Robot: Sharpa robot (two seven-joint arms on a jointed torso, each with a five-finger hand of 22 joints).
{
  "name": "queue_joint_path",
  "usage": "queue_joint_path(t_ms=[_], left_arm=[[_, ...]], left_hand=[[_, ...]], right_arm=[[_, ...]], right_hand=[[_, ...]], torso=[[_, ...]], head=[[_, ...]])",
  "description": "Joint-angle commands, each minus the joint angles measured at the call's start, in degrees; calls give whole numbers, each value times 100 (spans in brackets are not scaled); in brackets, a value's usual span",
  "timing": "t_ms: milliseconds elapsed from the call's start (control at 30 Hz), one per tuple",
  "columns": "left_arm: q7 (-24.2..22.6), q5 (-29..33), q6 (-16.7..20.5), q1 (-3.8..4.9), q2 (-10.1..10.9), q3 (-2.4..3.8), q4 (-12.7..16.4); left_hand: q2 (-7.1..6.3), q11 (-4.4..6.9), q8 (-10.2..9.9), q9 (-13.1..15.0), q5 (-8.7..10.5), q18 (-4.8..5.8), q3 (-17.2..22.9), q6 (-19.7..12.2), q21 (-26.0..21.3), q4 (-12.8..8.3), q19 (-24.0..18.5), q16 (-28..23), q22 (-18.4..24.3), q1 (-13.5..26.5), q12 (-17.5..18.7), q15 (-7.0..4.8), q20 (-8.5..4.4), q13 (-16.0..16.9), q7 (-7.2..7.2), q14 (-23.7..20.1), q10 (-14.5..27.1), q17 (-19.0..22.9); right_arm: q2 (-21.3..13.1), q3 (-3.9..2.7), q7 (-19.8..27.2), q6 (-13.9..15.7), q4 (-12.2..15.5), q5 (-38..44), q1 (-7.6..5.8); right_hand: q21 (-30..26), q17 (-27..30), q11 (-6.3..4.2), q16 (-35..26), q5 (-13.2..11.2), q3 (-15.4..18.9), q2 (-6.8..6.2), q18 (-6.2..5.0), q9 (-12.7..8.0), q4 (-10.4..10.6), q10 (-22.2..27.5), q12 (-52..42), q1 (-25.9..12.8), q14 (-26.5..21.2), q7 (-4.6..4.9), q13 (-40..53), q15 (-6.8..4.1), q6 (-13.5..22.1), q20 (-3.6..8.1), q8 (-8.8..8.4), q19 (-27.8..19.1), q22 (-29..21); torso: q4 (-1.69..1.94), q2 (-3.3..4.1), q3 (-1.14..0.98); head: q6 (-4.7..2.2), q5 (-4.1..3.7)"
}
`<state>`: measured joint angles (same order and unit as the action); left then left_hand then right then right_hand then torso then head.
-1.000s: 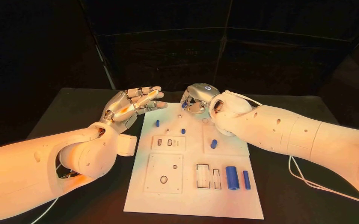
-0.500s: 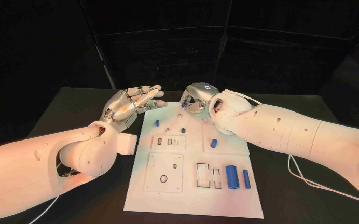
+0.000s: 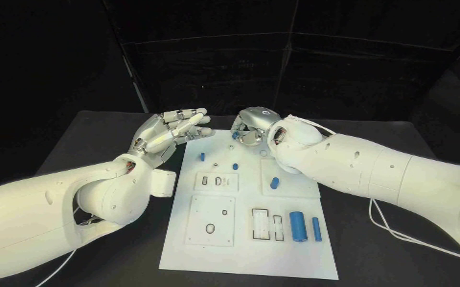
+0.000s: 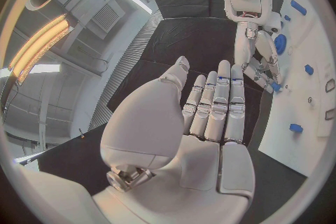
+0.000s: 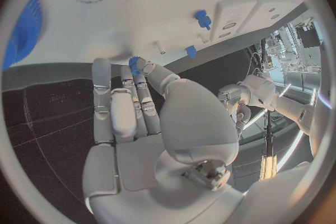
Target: Assemble the parts on the task board
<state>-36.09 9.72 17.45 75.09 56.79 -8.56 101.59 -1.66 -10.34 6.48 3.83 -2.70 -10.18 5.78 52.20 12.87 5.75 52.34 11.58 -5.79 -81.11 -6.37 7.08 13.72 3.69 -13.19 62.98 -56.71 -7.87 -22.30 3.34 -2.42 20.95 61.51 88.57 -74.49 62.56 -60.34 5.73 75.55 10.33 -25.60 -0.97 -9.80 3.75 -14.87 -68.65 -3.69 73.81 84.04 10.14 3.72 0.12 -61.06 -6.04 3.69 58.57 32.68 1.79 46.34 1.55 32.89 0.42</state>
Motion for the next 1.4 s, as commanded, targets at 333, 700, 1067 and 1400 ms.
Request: queue_joint_path(t_ms=[333,700,1067,1400], left_arm=[[-17,-29,-46,17,-1,4,-1],[-12,-29,-54,24,33,3,-12],[-12,-38,-75,36,60,2,-46],[6,-39,-95,36,8,2,-97]], left_hand=[[60,-48,-61,-7,5,-9,-13,-22,-47,-61,26,-66,23,24,50,59,14,0,-99,-17,30,4],[63,-50,-67,-7,5,-8,-16,-25,-54,-67,25,-75,27,26,56,61,15,0,-101,-23,33,5],[62,-51,-70,-7,5,-8,-19,-26,-59,-74,25,-79,30,25,59,62,16,1,-101,-24,34,5],[60,-50,-75,-5,5,-9,-22,-23,-66,-95,30,-86,34,12,64,61,17,2,-100,-20,30,4]], right_arm=[[1,-1,22,310,-29,-108,-10],[-696,-231,-116,480,631,-488,-9],[-2058,-377,-955,-269,1646,-1566,-11],[-2033,-382,-1323,-819,1499,-1614,-8]], right_hand=[[-214,1169,264,-669,-271,432,-385,-88,-1,153,1407,-47,-28,-224,204,1,264,1062,-251,-10,-177,-214],[-194,642,170,-352,-25,671,-258,-94,47,310,809,-570,37,-17,171,106,205,800,-213,92,-44,-267],[111,-480,-278,351,307,1423,-597,2,14,987,-878,-2148,-519,222,-178,1091,-153,905,125,40,457,167],[454,-1458,-176,893,350,2627,-429,97,40,1909,-238,-5160,75,335,-95,4213,-55,1236,56,300,833,739]], torso=[[0,6,3],[-36,-26,-6],[-169,-116,-31],[-159,-102,-67]], head=[[-14,8],[-26,-3],[-39,-11],[-26,-43]])
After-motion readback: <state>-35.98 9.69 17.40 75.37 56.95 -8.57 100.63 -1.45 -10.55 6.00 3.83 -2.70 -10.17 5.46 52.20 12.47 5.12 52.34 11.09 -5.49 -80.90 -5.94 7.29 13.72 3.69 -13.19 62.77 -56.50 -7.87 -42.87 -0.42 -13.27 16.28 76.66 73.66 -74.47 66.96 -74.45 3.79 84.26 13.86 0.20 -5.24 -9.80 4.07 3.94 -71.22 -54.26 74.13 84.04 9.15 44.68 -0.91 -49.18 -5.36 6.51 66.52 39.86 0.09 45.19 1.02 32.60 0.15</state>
